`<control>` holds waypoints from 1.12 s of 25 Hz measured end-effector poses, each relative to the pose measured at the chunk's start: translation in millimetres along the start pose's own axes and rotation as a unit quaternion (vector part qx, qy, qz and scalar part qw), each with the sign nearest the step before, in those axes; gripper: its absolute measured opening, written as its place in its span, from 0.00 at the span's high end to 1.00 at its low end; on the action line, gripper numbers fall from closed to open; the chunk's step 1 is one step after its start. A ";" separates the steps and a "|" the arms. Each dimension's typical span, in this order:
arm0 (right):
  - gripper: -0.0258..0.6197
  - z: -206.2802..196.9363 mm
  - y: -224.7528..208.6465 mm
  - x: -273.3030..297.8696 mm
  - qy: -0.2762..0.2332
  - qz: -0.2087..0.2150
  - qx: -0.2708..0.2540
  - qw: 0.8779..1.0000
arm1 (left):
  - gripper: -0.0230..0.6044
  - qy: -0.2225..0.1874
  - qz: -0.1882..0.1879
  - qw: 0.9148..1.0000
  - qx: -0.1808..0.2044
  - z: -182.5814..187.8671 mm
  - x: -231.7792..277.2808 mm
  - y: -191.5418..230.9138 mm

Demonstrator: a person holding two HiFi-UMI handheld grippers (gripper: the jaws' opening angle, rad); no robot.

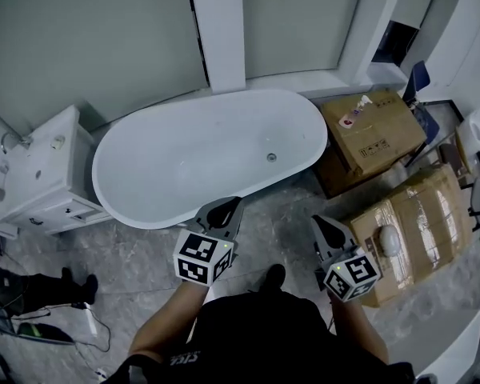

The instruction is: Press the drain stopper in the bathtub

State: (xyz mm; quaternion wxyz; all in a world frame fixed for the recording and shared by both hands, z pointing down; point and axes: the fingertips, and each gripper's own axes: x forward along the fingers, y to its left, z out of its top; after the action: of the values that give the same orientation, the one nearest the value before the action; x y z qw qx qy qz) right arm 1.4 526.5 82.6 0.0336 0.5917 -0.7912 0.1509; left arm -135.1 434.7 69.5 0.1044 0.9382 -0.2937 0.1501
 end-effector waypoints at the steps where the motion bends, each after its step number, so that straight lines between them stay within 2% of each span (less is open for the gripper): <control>1: 0.94 3.0 -16.8 1.5 0.005 0.000 -0.002 1.000 | 0.94 0.001 0.000 1.000 -0.002 5.8 15.7 -4.5; 5: 0.94 11.1 -67.4 10.1 0.015 0.009 -0.004 1.000 | 0.94 0.002 0.010 1.000 -0.001 22.3 58.9 -14.7; 10: 0.94 8.4 -105.5 34.7 0.021 0.026 0.009 0.999 | 0.94 0.024 0.027 0.999 -0.006 17.2 95.6 -0.9; 13: 0.94 5.2 -119.1 64.5 0.033 0.031 0.020 0.999 | 0.94 0.030 0.033 0.999 -0.018 17.8 120.1 26.1; 16: 0.94 14.2 -137.9 103.6 0.043 0.036 0.010 0.998 | 0.94 0.023 0.030 0.999 -0.022 26.5 154.0 56.9; 21: 0.94 65.4 -177.1 182.5 0.037 0.019 -0.006 0.999 | 0.94 0.009 0.036 0.999 -0.006 58.5 207.4 127.3; 24: 0.94 90.6 -181.5 229.7 0.037 0.025 -0.009 0.999 | 0.94 -0.005 0.035 0.999 0.002 83.0 229.4 164.2; 28: 0.94 92.8 -179.0 282.5 0.044 0.044 0.022 0.998 | 0.94 -0.012 0.043 0.999 0.000 99.5 251.5 205.2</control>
State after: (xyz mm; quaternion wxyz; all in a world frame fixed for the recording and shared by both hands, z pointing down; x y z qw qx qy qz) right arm 98.4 193.5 95.3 0.0489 0.5499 -0.8104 0.1958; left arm -35.9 110.4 85.0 0.0945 0.9263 -0.3354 0.1435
